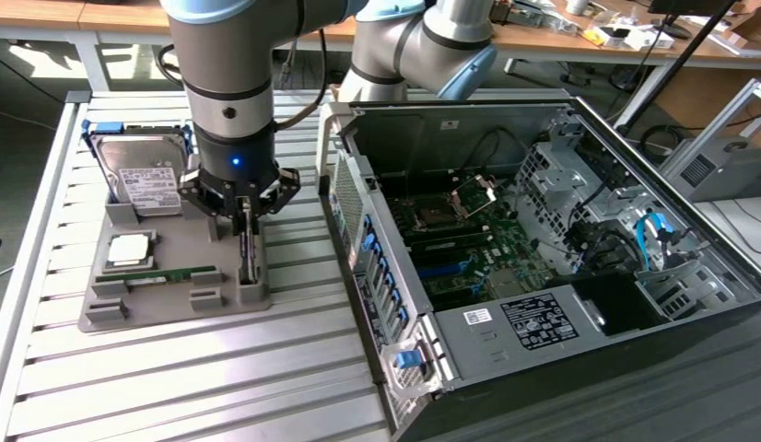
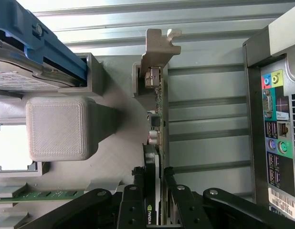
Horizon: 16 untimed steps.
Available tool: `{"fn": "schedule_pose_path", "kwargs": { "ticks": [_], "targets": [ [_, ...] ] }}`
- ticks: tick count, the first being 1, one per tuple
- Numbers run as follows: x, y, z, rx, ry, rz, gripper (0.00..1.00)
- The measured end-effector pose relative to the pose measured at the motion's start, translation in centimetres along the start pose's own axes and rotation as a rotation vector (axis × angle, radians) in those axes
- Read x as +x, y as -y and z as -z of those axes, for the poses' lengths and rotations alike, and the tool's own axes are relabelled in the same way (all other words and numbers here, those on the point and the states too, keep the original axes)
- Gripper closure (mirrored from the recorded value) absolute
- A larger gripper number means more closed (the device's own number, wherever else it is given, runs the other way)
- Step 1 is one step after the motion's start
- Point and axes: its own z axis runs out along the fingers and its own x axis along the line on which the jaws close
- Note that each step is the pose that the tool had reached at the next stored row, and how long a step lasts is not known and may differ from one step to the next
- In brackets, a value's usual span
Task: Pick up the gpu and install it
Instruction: 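Pick up the gpu and move the gpu toward the slot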
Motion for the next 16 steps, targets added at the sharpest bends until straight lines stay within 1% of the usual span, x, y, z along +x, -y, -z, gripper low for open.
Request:
{"fn": "schedule_pose_path", "kwargs": {
  "ticks": [16],
  "targets": [
    [0.0,-0.01,0.13,0.0001,-0.0001,0.0,0.73]
  ]
}}
